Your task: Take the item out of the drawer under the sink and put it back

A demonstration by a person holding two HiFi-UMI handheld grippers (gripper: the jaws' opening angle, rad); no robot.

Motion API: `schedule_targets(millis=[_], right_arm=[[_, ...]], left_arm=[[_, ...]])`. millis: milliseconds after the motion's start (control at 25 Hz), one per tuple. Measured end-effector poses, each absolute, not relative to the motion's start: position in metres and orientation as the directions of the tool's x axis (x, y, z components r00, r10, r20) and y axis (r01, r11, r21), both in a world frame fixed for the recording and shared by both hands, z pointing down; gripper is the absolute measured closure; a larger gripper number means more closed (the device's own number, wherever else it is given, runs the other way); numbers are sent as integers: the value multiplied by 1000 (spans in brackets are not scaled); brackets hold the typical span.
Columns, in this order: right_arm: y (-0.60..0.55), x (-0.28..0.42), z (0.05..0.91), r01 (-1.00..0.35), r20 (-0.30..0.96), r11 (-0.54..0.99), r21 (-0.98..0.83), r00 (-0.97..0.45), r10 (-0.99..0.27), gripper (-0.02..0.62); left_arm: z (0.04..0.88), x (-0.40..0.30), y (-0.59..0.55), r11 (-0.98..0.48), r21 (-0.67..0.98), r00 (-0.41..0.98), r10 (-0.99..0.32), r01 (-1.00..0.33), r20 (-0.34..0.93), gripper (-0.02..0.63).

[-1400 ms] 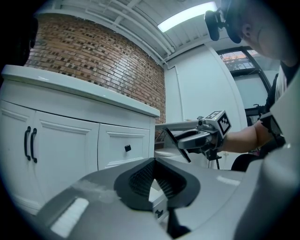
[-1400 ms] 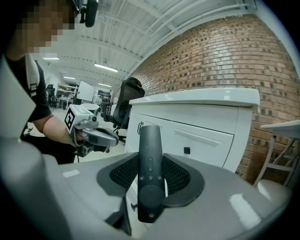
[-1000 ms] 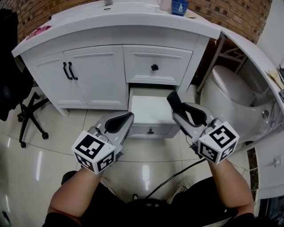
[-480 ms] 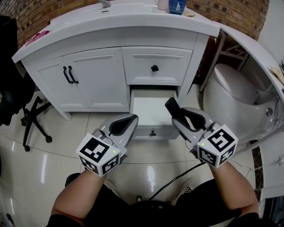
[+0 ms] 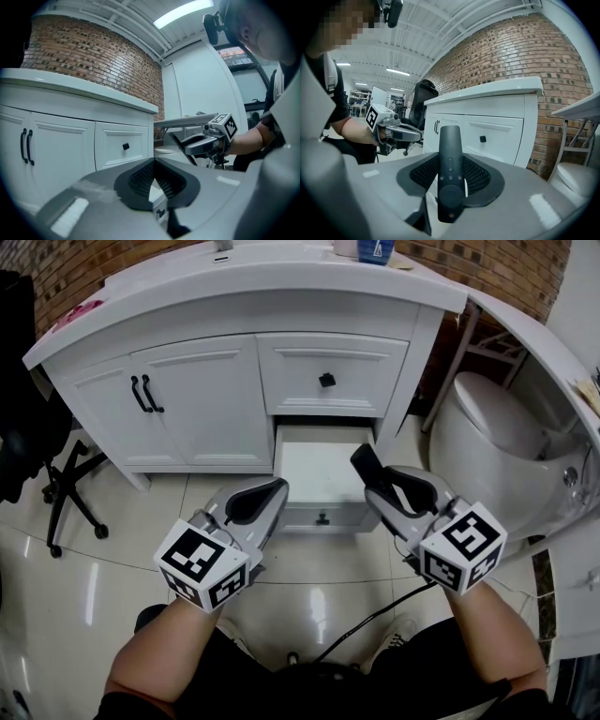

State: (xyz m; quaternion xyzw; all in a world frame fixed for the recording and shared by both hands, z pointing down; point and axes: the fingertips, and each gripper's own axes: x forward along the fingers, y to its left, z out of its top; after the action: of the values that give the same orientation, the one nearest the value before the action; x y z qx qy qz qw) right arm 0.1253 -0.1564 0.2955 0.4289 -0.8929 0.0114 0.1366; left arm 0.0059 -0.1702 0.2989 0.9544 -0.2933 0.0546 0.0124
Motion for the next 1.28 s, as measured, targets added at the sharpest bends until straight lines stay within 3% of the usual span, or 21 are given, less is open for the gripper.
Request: schedule_targets(millis=[1280], right_arm=[[-162, 124, 301, -775, 275, 621, 118, -575, -770, 428]], left_arm=[[291, 6, -162, -832, -11, 828, -552, -554, 96, 600]])
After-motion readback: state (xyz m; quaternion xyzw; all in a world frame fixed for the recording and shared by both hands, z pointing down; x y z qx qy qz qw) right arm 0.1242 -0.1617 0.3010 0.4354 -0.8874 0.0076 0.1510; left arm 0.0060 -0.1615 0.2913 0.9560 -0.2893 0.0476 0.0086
